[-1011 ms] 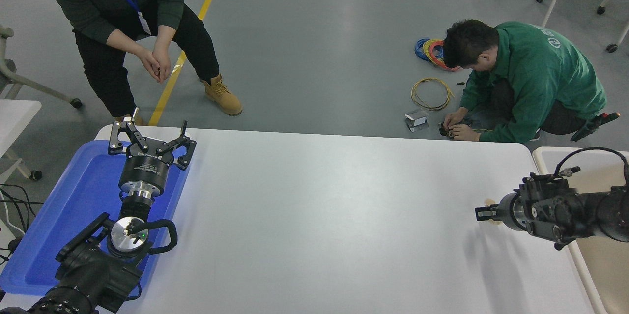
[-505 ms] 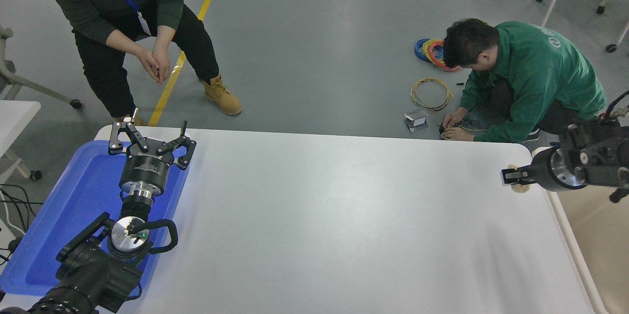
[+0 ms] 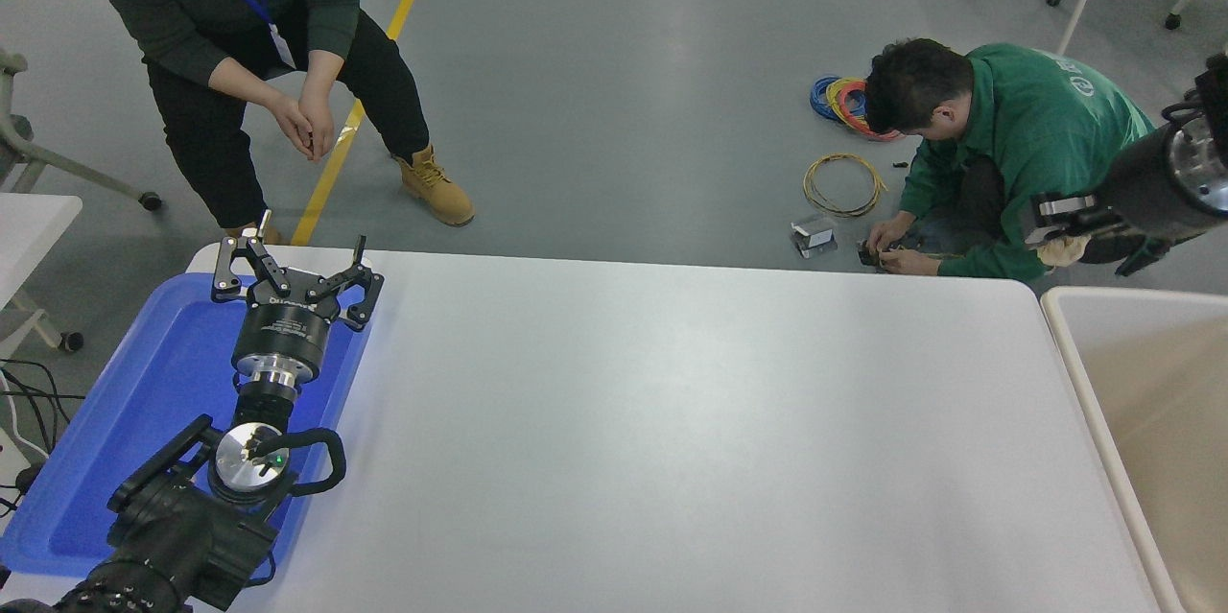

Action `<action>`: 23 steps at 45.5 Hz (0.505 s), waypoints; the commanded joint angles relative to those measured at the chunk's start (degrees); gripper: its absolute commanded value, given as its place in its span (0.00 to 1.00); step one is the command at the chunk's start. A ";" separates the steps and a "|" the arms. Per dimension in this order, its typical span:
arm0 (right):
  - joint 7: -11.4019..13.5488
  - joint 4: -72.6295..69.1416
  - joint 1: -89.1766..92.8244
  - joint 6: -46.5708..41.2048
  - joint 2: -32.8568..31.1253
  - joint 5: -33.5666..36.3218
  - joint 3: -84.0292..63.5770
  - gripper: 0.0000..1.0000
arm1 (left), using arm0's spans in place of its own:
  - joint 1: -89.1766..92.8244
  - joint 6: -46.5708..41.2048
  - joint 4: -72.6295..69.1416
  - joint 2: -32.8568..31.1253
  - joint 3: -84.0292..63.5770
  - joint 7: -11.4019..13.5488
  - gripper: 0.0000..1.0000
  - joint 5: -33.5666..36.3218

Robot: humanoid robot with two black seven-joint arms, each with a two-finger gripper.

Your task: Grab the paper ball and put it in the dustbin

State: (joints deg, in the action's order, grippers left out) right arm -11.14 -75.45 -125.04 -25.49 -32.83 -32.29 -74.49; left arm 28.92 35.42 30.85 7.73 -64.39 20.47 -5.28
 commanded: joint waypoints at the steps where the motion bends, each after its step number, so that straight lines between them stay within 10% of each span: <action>1: -0.11 -0.93 -3.98 -2.28 0.04 -0.06 -0.30 0.00 | 0.00 0.00 0.00 0.00 0.06 0.00 1.00 0.00; 23: -0.11 15.49 7.17 -1.49 -4.34 -0.14 2.42 0.00 | 0.00 0.00 0.00 0.00 0.06 0.00 1.00 0.00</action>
State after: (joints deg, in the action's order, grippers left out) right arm -11.25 -71.51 -125.51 -27.27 -33.73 -32.56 -74.14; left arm 28.92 35.42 30.85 7.73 -64.39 20.47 -5.27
